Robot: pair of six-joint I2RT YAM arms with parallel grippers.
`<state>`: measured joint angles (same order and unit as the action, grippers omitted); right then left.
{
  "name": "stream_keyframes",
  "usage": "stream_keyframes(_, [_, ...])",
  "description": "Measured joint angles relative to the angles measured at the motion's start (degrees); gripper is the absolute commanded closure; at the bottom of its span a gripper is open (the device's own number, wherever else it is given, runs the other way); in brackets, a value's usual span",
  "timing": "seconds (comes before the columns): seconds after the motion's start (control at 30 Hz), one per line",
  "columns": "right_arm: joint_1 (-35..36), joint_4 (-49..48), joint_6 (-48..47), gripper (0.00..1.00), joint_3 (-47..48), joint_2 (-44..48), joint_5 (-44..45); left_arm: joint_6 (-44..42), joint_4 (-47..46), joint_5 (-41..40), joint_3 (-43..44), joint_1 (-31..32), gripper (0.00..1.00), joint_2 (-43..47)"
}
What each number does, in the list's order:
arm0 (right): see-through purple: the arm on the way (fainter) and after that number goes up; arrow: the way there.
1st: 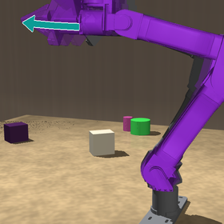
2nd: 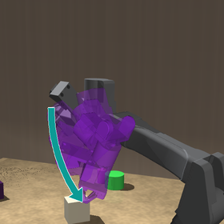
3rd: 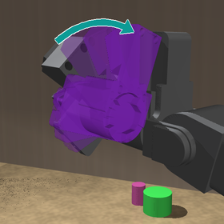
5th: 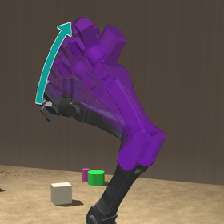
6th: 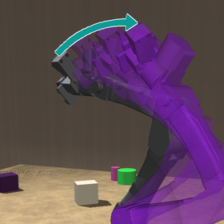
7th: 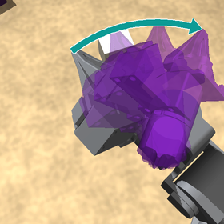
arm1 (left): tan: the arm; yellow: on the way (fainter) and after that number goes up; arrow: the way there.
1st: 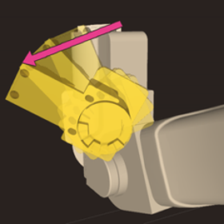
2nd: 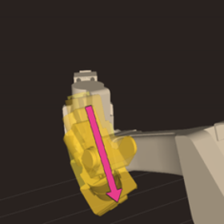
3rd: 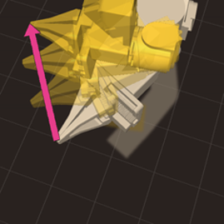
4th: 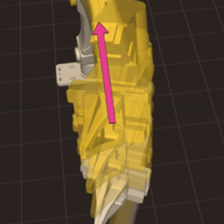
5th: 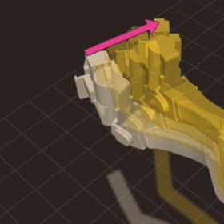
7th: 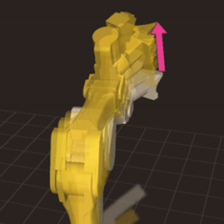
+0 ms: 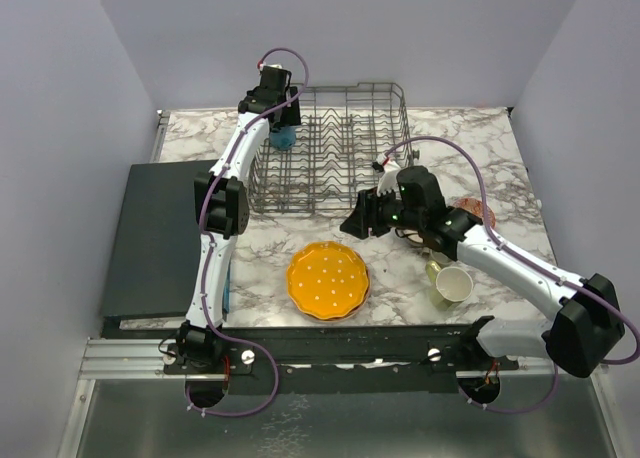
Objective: Load the mixed dishes into the dish rack
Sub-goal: Turn the cup upside down in the dish rack.
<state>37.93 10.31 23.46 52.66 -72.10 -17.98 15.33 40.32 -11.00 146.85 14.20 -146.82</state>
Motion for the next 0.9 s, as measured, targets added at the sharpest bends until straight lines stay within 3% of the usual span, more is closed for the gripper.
stream_keyframes(0.27, [0.00, 0.02, -0.42, 0.40, 0.72, -0.17, -0.15, -0.15, -0.46, 0.04, -0.02, 0.02, 0.01, 0.02])
stream_keyframes(0.6, [0.00, 1.90, -1.60, 0.38, 1.66, 0.94, 0.15, -2.58, -1.05, -1.18, -3.82, 1.51, 0.01, 3.15])
stream_keyframes(0.9, [0.00, 5.11, -1.95, 0.37, 3.04, 4.55, 1.01, -2.78, -1.46, -2.67, -11.17, 4.28, 0.01, 12.11])
